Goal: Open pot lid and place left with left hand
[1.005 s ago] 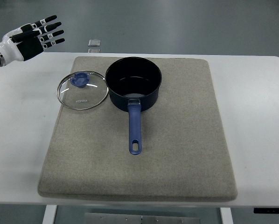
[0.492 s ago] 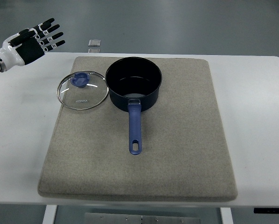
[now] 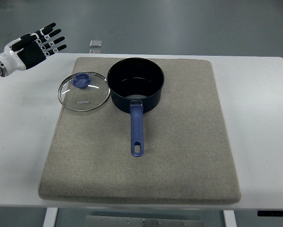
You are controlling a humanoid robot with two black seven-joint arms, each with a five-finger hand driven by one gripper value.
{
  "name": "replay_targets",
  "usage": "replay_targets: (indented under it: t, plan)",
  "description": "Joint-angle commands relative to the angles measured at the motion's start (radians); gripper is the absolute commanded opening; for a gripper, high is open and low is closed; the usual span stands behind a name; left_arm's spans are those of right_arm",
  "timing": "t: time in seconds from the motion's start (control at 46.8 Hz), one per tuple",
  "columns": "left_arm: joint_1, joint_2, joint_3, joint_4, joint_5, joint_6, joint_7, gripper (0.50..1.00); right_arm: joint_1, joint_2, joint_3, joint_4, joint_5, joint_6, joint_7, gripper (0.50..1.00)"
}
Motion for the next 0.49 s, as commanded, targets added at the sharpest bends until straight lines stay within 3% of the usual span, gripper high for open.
replay_targets:
  t: [0.0, 0.47]
  plan:
    - [0.0, 0.003, -0.012, 0.0, 0.001, 0.0, 0.0, 0.992, 0.0, 0.0, -0.001, 0.0, 0.0, 0.001, 0.0, 0.917]
    - [-0.003, 0.003, -0.015, 0.0, 0.002, 0.0, 0.0, 0.992, 0.0, 0.0, 0.002, 0.011, -0.001, 0.005, 0.0, 0.917]
